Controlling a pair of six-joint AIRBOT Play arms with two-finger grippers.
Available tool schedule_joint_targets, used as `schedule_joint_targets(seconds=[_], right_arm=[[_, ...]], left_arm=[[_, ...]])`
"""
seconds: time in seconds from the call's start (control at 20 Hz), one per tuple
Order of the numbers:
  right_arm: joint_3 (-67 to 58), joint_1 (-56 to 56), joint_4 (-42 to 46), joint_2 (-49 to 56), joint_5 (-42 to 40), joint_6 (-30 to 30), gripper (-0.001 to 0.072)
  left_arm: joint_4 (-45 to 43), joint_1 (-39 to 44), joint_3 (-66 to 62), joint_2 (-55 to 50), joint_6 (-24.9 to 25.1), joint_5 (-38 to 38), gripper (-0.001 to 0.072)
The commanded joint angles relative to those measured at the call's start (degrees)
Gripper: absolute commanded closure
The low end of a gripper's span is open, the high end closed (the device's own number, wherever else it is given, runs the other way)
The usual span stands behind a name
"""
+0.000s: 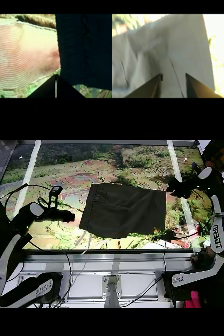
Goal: Fold the clothes and pants, and hang the long-sleeved shirts on hangers.
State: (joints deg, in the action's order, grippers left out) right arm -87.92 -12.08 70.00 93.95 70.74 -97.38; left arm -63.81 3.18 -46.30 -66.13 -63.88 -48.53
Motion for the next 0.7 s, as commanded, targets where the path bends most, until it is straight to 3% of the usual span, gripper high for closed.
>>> schedule_joint_targets(seconds=[0.0, 0.1, 0.2, 0.4, 0.6, 0.65], right_arm=[[-0.44, -0.81, -2.84, 0.2, 16.7, 10.29, 0.0696], [4.44, 0.31, -6.8, -2.49, 13.35, 12.46, 0.0709], [14.14, 1.27, -11.87, -8.28, 6.32, 14.12, 0.0709], [39.47, 1.27, -23.91, -23.87, 1.75, 18.82, 0.0708], [59.08, 1.27, -25.38, -43.06, -14.03, 8.07, 0.0706], [61.79, 1.27, -25.14, -46.53, -16.59, 4.81, 0.0705]], left_arm=[[-0.02, 0.0, 0.02, 0.04, -1.86, -0.13, 0.0697], [-0.13, -0.24, 0.02, 0.04, -6.05, 0.28, 0.0698], [-0.24, -1.27, 0.46, 0.07, -6.62, 0.17, 0.0699], [5.11, -6.49, 5.38, 0.07, -6.62, -5.6, 0.0699], [16.79, -7.61, 11.21, 0.02, -5.6, -9.2, 0.0694], [18.8, -6.69, 11.82, 0.0, -5.6, -9.01, 0.0657]])
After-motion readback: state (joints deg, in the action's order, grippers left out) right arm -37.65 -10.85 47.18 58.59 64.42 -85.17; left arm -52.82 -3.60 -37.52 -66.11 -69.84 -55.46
